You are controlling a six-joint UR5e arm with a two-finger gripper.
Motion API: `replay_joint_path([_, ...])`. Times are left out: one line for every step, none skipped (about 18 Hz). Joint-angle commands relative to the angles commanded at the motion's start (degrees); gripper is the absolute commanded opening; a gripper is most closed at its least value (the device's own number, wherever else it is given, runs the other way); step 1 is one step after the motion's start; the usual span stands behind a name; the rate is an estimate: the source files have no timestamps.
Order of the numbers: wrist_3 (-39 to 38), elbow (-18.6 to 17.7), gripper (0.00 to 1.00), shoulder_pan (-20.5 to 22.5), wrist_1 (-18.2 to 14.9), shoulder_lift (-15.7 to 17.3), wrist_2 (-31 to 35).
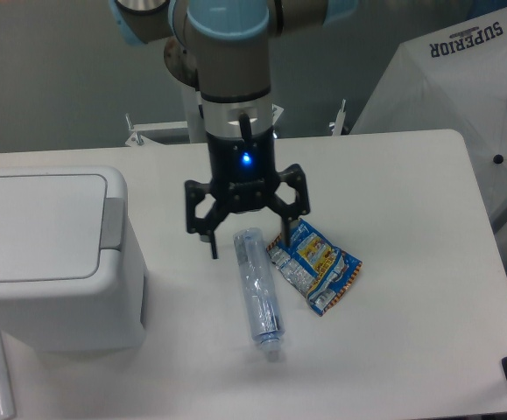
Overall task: Open the trash can
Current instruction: 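Move the open gripper across the table toward the white trash can lid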
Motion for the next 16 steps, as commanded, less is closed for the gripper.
replay_joint_path([-0.9, -0.7, 1.0, -0.6, -0.1, 0.2, 0.1])
replay_joint_path([-1.4, -1.5, 1.0, -1.1, -0.1, 0.4, 0.1])
replay_joint_path([-1.6, -2.3, 1.0, -1.7, -0.1, 1.1, 0.3])
replay_joint_path([-1.7, -3.2, 1.0, -1.9, -0.1, 1.3, 0.2])
replay_joint_path([-1.7, -3.6, 1.0, -2.2, -0.2, 1.3, 0.2])
replay_joint_path([-1.7, -4.1, 1.0, -2.9, -0.2, 1.4, 0.3])
replay_joint_path([-1.7, -4.2, 1.0, -3.4, -0.2, 1.9, 0.3])
replay_joint_path([-1.7, -4.7, 1.0, -3.9, -0.3, 2.6, 0.3])
replay_joint_path([-1.7, -4.8, 1.0, -4.0, -0.4, 3.3, 0.1])
replay_joint_path([-1.7, -5.4, 1.0, -4.2, -0.4, 4.0, 0.0])
replay_joint_path([-1.7, -6.0, 1.0, -4.4, -0.3, 4.7, -0.1])
replay_joint_path([-1.7, -6.3, 1.0, -4.4, -0.3, 5.3, -0.1])
replay_joint_path([-1.7, -6.7, 1.0, -4.4, -0.4, 5.5, -0.1])
replay_joint_path([-1.7, -6.9, 1.0, -4.7, -0.3, 5.5, -0.1])
replay_joint_path([-1.7, -7.1, 1.0, -4.8, -0.3, 5.5, -0.1])
replay_joint_path([-1.7, -7.2, 1.0, -4.8, -0.2, 5.3, -0.1])
